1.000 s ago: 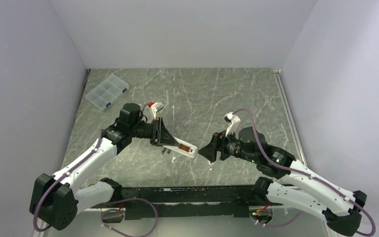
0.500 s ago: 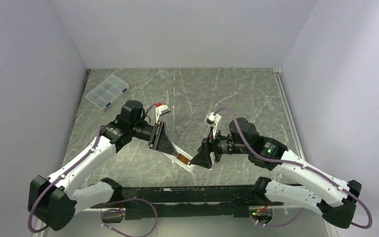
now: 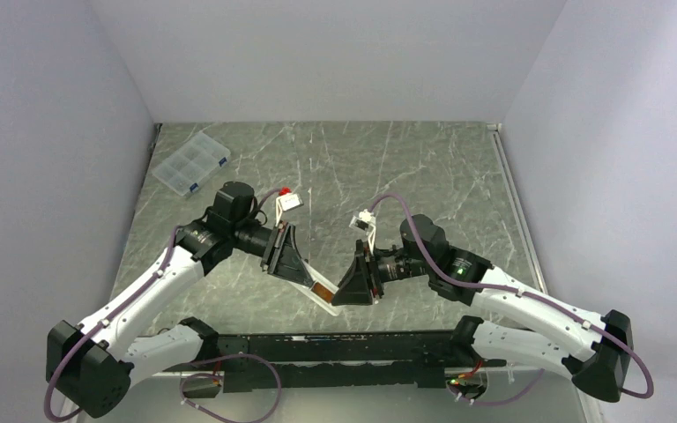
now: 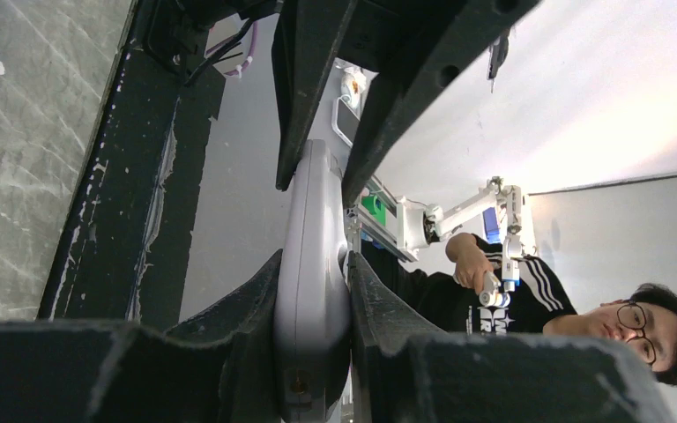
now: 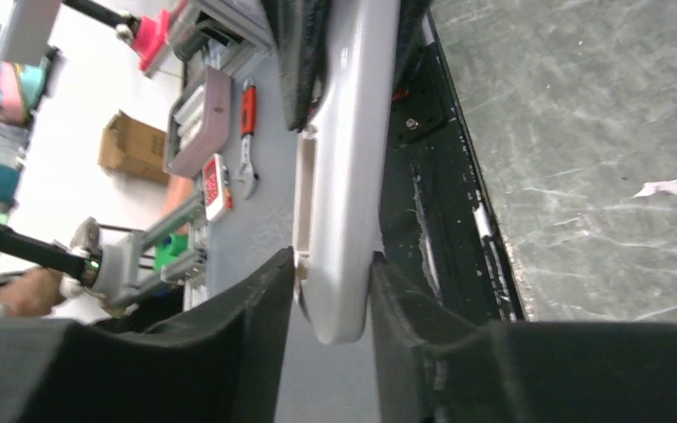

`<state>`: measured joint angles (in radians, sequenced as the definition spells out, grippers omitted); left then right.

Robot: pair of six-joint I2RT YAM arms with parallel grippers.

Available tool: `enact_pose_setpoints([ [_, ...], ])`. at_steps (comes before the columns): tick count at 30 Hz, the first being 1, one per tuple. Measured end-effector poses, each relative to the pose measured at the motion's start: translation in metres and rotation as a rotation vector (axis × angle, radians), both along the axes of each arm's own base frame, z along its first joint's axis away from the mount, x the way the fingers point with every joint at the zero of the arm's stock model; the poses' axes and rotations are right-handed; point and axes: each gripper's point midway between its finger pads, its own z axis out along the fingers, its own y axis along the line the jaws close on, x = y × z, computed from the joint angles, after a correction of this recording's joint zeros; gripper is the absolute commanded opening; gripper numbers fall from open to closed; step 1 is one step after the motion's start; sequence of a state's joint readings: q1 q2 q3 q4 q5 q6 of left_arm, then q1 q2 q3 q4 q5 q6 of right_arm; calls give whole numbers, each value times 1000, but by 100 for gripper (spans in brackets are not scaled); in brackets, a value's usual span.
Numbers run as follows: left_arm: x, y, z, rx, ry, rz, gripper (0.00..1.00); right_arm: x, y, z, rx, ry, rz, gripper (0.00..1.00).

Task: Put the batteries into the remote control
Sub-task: Place the remote control at the center of the board.

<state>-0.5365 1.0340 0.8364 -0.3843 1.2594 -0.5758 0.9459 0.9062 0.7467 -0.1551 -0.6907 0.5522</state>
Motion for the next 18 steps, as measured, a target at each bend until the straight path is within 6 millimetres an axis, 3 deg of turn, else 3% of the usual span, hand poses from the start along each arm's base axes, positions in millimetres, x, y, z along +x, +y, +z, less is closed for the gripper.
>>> enact_pose_setpoints([
  [3, -2, 0, 1, -6, -6, -9, 13, -1, 1, -4, 2, 36, -2, 2],
  [4, -1, 0, 1, -8, -16, -9, 22, -1, 1, -5, 1, 51, -4, 0],
  [8, -4, 1, 1, -18, -42, -20, 54, -4, 1, -4, 11, 83, 7, 0],
  [10, -3, 2, -3, 1, -44, -4, 64, -5, 2, -4, 18, 76, 9, 0],
  [12, -1, 2, -8, 29, -38, 19, 71, -6, 0, -5, 19, 75, 9, 0],
  [18, 17, 3, -19, 150, -56, 145, 79, -5, -8, -6, 30, 55, -34, 0],
])
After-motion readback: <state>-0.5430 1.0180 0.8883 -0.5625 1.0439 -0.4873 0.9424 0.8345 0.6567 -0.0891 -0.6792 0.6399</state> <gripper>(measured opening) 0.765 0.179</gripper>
